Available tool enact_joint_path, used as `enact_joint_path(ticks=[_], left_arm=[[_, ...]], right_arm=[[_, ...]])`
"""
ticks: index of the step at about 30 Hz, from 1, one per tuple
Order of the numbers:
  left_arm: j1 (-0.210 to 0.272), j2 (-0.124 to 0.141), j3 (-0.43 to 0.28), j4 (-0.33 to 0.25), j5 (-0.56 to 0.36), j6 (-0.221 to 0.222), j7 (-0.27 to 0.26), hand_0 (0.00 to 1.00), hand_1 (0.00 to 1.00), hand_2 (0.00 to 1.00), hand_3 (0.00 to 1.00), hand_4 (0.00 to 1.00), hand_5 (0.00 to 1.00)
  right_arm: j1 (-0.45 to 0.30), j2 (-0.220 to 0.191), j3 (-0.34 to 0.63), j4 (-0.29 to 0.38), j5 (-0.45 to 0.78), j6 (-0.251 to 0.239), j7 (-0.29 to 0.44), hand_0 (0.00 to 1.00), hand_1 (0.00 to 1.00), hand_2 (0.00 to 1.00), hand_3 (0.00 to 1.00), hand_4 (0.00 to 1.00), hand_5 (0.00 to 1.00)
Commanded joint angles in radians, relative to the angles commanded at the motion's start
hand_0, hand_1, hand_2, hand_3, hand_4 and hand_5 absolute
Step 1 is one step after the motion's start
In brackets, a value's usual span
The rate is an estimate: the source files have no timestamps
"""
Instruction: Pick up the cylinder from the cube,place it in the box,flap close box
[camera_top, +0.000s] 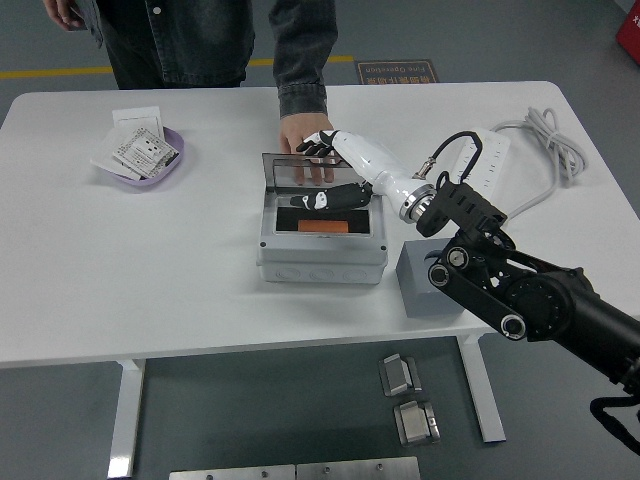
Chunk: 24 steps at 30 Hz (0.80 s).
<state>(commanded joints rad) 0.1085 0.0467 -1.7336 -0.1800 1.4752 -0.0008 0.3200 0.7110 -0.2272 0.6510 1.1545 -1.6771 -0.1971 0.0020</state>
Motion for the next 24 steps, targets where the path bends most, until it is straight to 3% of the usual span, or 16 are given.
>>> enact_joint_path(ticks=[24], left_arm=[[0.006,-0.002,-0.001,0.000,0.002,0.002,-0.001,0.635,0.617,0.568,0.596,0.668,0.271]], right_arm=[[-0.086,-0.079,-0.035,0.174,0.030,-0.012,-0.013,0.800,0.680,0.715,0.753,0.970,0.451]])
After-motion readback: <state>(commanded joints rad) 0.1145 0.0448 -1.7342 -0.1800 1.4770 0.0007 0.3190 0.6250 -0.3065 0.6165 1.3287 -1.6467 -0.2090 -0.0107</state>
